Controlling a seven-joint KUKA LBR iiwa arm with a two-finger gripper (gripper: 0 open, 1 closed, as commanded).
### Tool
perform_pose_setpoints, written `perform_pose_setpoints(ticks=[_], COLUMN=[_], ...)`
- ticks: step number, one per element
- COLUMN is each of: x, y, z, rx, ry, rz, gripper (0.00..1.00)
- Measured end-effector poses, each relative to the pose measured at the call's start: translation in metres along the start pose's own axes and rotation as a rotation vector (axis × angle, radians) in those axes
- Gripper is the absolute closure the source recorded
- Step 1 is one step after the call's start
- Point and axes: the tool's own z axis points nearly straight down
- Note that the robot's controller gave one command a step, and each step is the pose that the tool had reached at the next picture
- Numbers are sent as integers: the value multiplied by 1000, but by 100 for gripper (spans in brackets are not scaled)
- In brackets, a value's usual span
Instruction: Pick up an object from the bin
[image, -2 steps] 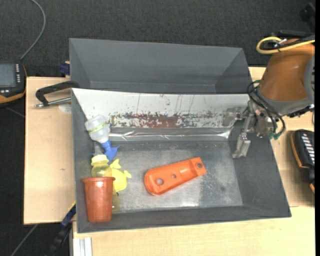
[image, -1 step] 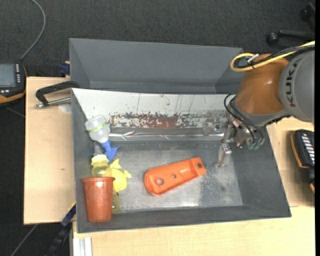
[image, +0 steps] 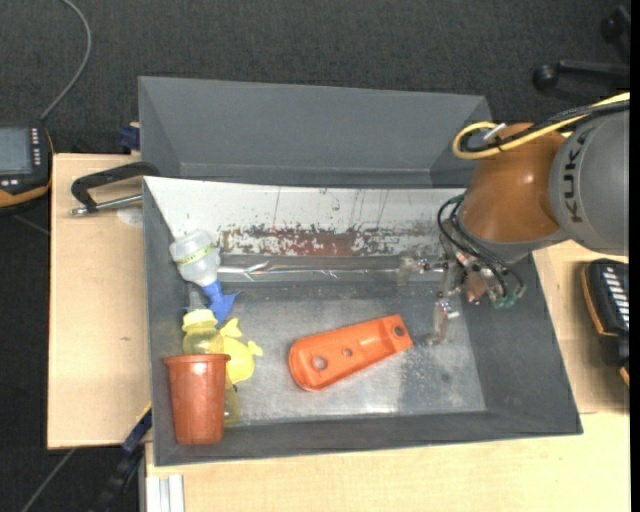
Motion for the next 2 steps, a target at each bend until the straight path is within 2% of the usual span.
perform_pose_setpoints(ticks=[1,2], x=[14,24], y=[8,44], z=[8,12], rx=[6,1], ry=[-2,-2], rz=[4,-83], gripper=[0,0])
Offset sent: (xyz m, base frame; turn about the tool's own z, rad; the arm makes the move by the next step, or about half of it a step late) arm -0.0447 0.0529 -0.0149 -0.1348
